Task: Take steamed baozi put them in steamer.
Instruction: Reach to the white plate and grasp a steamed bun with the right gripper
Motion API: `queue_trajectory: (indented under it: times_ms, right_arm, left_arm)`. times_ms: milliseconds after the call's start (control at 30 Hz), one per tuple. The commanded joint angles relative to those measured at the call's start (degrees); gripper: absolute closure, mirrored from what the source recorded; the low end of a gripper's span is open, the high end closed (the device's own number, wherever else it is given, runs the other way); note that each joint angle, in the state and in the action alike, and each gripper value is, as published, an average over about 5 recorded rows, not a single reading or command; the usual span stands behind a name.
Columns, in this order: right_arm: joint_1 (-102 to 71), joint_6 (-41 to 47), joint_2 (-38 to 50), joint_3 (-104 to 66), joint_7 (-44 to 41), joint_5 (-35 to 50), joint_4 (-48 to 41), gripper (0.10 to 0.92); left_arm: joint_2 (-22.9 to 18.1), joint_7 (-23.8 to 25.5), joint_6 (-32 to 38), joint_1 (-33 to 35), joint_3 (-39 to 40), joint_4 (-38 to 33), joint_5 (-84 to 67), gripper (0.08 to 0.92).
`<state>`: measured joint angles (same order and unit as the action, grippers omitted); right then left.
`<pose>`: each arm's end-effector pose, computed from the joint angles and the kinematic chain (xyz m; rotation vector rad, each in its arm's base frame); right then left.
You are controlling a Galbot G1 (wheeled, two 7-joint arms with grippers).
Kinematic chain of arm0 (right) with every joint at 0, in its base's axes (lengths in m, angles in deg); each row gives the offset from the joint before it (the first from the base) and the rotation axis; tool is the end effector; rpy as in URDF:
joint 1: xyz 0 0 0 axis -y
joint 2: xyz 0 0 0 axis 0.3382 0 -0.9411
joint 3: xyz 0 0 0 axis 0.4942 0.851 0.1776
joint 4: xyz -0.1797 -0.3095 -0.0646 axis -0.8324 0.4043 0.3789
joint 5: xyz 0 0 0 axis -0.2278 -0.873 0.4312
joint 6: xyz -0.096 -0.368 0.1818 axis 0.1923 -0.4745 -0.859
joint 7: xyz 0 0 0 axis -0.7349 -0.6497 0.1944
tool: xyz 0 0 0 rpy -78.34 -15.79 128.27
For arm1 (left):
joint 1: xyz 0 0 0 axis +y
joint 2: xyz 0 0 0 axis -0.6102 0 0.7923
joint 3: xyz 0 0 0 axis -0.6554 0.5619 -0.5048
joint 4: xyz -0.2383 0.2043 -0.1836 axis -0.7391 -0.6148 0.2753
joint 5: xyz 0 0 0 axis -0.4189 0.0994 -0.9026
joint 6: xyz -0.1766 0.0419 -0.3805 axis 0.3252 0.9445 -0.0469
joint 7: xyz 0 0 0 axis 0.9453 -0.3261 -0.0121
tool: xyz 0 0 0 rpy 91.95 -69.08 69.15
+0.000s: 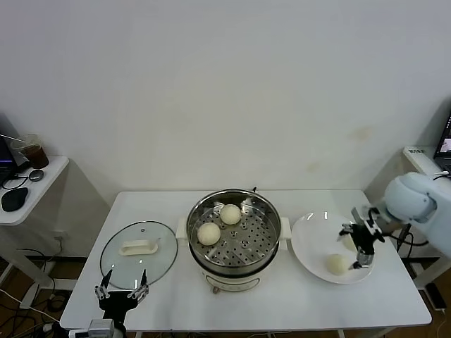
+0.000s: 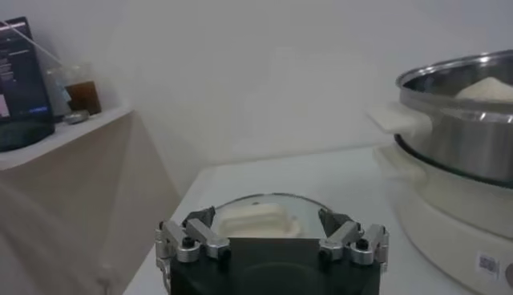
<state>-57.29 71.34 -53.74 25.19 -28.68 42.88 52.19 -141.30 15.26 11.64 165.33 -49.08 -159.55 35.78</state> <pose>0.4956 -0.1867 -0.1547 1.2926 -1.3140 1.2532 0.1966 0.0556 -0.3295 0.1784 -2.7956 -0.2502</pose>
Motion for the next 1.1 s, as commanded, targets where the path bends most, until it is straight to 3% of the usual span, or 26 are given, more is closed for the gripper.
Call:
queue_trajectory:
  times_ms: [33, 1100]
  right_arm:
    - [-13.85, -2.56, -1.74, -11.22, -0.12, -8.19, -5.86, 0.203]
    - [-7.25, -3.76, -15.55, -5.31, 1.49, -13.06, -16.87, 0.203]
  left_arm:
    - [0.0, 0.11, -0.03, -0.03, -0.02, 0.44, 0.1, 0.177]
    - [-0.28, 0.41, -0.19, -1.43, -0.22, 3.18, 0.51, 0.177]
